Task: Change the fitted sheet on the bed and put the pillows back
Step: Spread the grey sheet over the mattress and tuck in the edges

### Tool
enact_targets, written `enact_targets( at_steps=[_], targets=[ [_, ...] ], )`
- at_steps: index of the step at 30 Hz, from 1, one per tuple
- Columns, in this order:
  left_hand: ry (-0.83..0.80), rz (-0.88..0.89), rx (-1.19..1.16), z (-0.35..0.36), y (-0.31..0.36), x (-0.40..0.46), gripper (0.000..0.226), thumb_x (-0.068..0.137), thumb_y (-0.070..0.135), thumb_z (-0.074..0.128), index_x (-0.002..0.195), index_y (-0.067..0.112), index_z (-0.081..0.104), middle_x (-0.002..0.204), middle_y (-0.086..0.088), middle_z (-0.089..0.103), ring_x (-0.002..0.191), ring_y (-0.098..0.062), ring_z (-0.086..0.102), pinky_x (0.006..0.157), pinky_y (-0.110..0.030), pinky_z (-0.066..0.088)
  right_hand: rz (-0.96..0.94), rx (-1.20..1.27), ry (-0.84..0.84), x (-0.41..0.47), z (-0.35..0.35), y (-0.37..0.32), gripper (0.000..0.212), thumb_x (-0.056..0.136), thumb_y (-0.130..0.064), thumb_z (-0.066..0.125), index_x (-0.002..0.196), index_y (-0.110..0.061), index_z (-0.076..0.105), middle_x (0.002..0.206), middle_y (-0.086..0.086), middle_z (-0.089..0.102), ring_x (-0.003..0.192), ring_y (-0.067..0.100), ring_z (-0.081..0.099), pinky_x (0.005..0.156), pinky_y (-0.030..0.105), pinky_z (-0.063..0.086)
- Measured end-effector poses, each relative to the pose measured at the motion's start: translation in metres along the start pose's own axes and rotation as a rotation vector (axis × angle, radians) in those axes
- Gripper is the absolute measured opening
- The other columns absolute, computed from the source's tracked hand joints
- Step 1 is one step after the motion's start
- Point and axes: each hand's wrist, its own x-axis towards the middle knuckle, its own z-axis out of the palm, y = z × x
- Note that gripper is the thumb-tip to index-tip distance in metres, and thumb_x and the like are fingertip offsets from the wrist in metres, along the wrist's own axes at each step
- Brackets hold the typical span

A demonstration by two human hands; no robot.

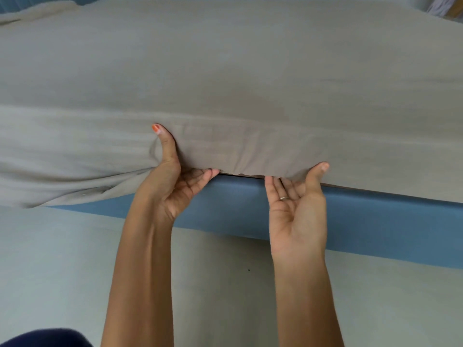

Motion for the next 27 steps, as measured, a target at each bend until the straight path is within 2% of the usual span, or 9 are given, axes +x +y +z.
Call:
enact_targets(
  at_steps=[3, 5, 8, 12, 14, 18, 21, 24, 27],
  targets=[
    [0.053, 0.009, -0.109, 0.006, -0.003, -0.005, 0.068, 0.082, 0.072, 0.045, 0.117, 0.015, 0.055, 0.114, -0.014, 0.063, 0.094, -0.028, 0.069, 0.074, -0.033, 0.06, 0.11, 0.247, -0.073, -0.002, 0.0, -0.002, 0.051, 0.091, -0.045, 0.055, 0.126, -0.008, 0.058, 0.119, 0.005, 0.065, 0.113, 0.017, 0.062, 0.107, 0.036, 0.041],
    [0.086, 0.035, -0.164, 0.009, -0.008, -0.01, 0.052, 0.084, 0.065, 0.052, 0.106, 0.018, 0.054, 0.113, -0.012, 0.06, 0.103, -0.028, 0.065, 0.088, -0.039, 0.056, 0.158, 0.356, -0.134, 0.001, -0.001, -0.005, 0.052, 0.088, -0.049, 0.056, 0.124, -0.012, 0.059, 0.114, 0.002, 0.063, 0.113, 0.017, 0.06, 0.107, 0.033, 0.038],
    [0.129, 0.038, -0.193, 0.011, -0.015, -0.018, 0.063, 0.083, 0.062, 0.056, 0.123, 0.015, 0.046, 0.106, -0.011, 0.059, 0.104, -0.024, 0.063, 0.098, -0.042, 0.049, 0.176, 0.397, -0.181, 0.005, 0.004, -0.006, 0.042, 0.088, -0.052, 0.051, 0.112, -0.02, 0.064, 0.112, -0.004, 0.066, 0.113, 0.015, 0.06, 0.106, 0.029, 0.037],
    [0.13, 0.091, -0.268, 0.01, -0.01, -0.018, 0.061, 0.084, 0.064, 0.054, 0.116, 0.011, 0.053, 0.109, -0.009, 0.06, 0.103, -0.023, 0.064, 0.1, -0.042, 0.048, 0.148, 0.416, -0.235, 0.01, 0.01, -0.003, 0.049, 0.088, -0.054, 0.044, 0.128, -0.029, 0.059, 0.131, -0.007, 0.06, 0.124, 0.013, 0.054, 0.109, 0.033, 0.034],
    [0.11, 0.09, -0.291, 0.007, -0.001, -0.014, 0.078, 0.082, 0.069, 0.052, 0.128, 0.007, 0.049, 0.117, -0.011, 0.059, 0.109, -0.024, 0.061, 0.104, -0.043, 0.045, 0.137, 0.383, -0.225, 0.01, 0.01, -0.002, 0.051, 0.09, -0.053, 0.044, 0.131, -0.027, 0.057, 0.13, -0.004, 0.061, 0.124, 0.015, 0.055, 0.109, 0.035, 0.034],
    [0.033, 0.05, -0.415, -0.001, 0.013, -0.007, 0.089, 0.076, 0.074, 0.055, 0.132, 0.005, 0.048, 0.119, -0.013, 0.063, 0.107, -0.029, 0.064, 0.095, -0.046, 0.051, 0.161, 0.103, -0.165, 0.007, 0.004, -0.012, 0.058, 0.091, -0.064, 0.041, 0.127, -0.022, 0.057, 0.122, 0.003, 0.066, 0.118, 0.019, 0.059, 0.105, 0.04, 0.042],
    [-0.009, -0.007, -0.416, -0.007, 0.017, -0.004, 0.086, 0.075, 0.073, 0.058, 0.127, 0.005, 0.05, 0.116, -0.015, 0.066, 0.104, -0.03, 0.066, 0.092, -0.047, 0.052, 0.077, -0.28, -0.037, 0.004, -0.007, -0.015, 0.062, 0.092, -0.061, 0.038, 0.123, -0.01, 0.057, 0.111, 0.011, 0.069, 0.103, 0.019, 0.067, 0.089, 0.031, 0.054],
    [-0.017, 0.05, -0.26, -0.012, 0.015, -0.005, 0.078, 0.08, 0.073, 0.049, 0.126, 0.009, 0.052, 0.114, -0.011, 0.068, 0.101, -0.023, 0.069, 0.093, -0.04, 0.054, -0.141, -0.68, 0.074, 0.001, -0.022, -0.013, 0.044, 0.095, -0.046, 0.048, 0.097, -0.006, 0.066, 0.088, 0.013, 0.072, 0.084, 0.02, 0.071, 0.077, 0.03, 0.058],
    [0.059, 0.129, 0.029, -0.017, 0.012, -0.002, 0.073, 0.084, 0.075, 0.037, 0.122, 0.014, 0.052, 0.108, -0.01, 0.068, 0.092, -0.018, 0.071, 0.083, -0.027, 0.057, -0.281, -0.921, 0.048, -0.004, -0.036, -0.015, 0.027, 0.096, -0.034, 0.054, 0.079, -0.018, 0.067, 0.069, 0.0, 0.07, 0.074, 0.018, 0.068, 0.081, 0.041, 0.057]
  ],
)
